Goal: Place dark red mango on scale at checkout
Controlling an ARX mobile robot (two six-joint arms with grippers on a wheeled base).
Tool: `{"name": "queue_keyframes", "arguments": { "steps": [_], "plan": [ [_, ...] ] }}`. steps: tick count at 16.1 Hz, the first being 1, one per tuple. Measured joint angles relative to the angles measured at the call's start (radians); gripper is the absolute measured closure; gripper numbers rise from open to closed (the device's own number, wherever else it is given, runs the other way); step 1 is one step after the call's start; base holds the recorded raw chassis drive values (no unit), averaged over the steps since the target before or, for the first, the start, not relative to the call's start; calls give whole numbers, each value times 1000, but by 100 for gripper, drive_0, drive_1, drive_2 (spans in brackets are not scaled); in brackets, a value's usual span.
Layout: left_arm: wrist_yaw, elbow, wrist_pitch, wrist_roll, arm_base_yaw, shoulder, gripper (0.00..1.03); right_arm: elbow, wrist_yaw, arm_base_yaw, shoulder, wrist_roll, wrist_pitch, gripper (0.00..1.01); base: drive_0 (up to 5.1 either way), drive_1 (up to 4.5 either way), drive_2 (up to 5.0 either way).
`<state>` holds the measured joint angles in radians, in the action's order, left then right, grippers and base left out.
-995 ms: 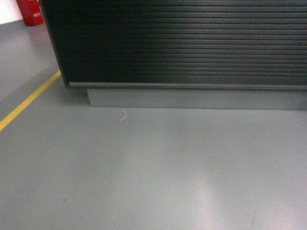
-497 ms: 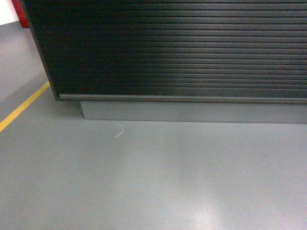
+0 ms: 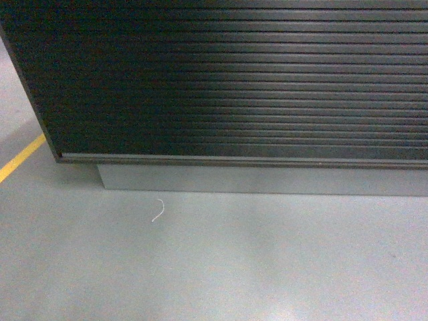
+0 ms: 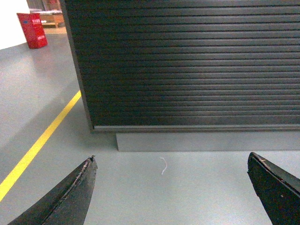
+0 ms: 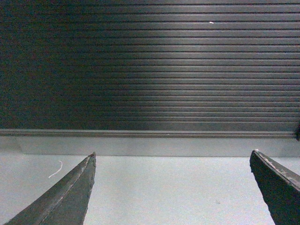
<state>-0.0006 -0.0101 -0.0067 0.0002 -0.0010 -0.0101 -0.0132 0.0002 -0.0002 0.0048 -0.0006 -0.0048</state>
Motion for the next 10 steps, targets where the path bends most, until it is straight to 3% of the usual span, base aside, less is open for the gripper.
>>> {"name": "queue_keyframes", "arguments": {
  "steps": [10],
  "plan": [
    [0, 0, 3, 0, 0, 0, 5, 0, -1, 0, 0, 0, 1, 3, -3, 379, -385]
  ]
}}
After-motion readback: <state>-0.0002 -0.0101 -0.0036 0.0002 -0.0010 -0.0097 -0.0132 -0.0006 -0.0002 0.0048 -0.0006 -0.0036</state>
